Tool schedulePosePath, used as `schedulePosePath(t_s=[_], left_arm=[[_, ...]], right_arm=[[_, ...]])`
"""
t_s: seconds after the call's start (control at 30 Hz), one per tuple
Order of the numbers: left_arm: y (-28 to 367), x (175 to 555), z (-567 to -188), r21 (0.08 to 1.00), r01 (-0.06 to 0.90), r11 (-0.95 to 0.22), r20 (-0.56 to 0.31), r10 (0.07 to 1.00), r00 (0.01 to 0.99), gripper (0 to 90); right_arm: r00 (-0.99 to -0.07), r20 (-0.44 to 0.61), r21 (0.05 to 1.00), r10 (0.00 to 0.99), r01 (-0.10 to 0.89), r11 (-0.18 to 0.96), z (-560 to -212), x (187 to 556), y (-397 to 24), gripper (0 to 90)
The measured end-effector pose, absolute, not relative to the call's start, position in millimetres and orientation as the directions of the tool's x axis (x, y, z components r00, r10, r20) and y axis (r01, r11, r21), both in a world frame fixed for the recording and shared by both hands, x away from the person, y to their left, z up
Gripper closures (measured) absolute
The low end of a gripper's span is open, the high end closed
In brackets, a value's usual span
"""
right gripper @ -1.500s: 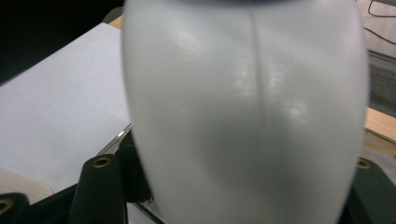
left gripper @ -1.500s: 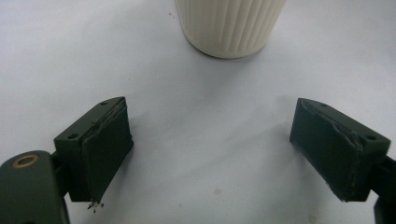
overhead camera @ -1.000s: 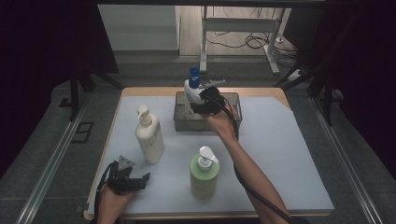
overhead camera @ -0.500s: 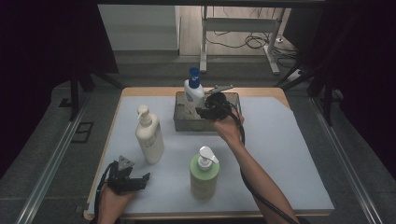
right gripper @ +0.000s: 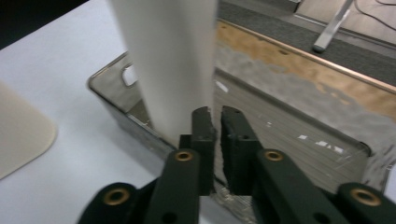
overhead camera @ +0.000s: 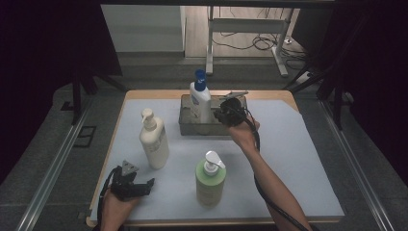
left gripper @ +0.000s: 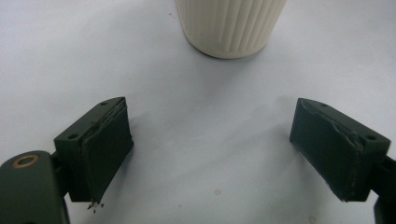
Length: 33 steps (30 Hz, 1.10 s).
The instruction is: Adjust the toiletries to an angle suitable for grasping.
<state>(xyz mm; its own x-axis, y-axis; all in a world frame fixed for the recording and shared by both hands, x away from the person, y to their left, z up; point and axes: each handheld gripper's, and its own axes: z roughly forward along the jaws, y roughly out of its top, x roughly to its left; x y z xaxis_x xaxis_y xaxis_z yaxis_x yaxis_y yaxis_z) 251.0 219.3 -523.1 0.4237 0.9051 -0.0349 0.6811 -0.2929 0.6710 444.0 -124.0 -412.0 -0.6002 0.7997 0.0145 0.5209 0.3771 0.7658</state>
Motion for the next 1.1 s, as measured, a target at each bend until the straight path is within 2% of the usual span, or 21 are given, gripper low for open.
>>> schedulePosePath(t_s=[0.1, 0.37, 0.77, 1.1], left_arm=[[219, 251, -523, 0.671, 0.681, -0.293, -0.035, 0.905, 0.424, 12.2], [219, 251, -523, 0.670, 0.681, -0.294, -0.034, 0.905, 0.424, 12.2], [219, 251, -523, 0.670, 0.681, -0.295, -0.034, 0.905, 0.424, 12.2], [219, 251, -523, 0.670, 0.681, -0.294, -0.034, 0.905, 0.425, 12.2]], right_arm=[[-0.591, 0.011, 0.764, 0.807, 0.526, 0.375, -412, 448, -124, 89.4], [-0.555, -0.027, 0.752, 0.831, 0.536, 0.382, -419, 465, -112, 89.8], [-0.548, 0.001, 0.718, 0.836, 0.582, 0.381, -441, 478, -103, 89.4], [-0.536, 0.005, 0.707, 0.844, 0.599, 0.376, -446, 479, -98, 89.7]])
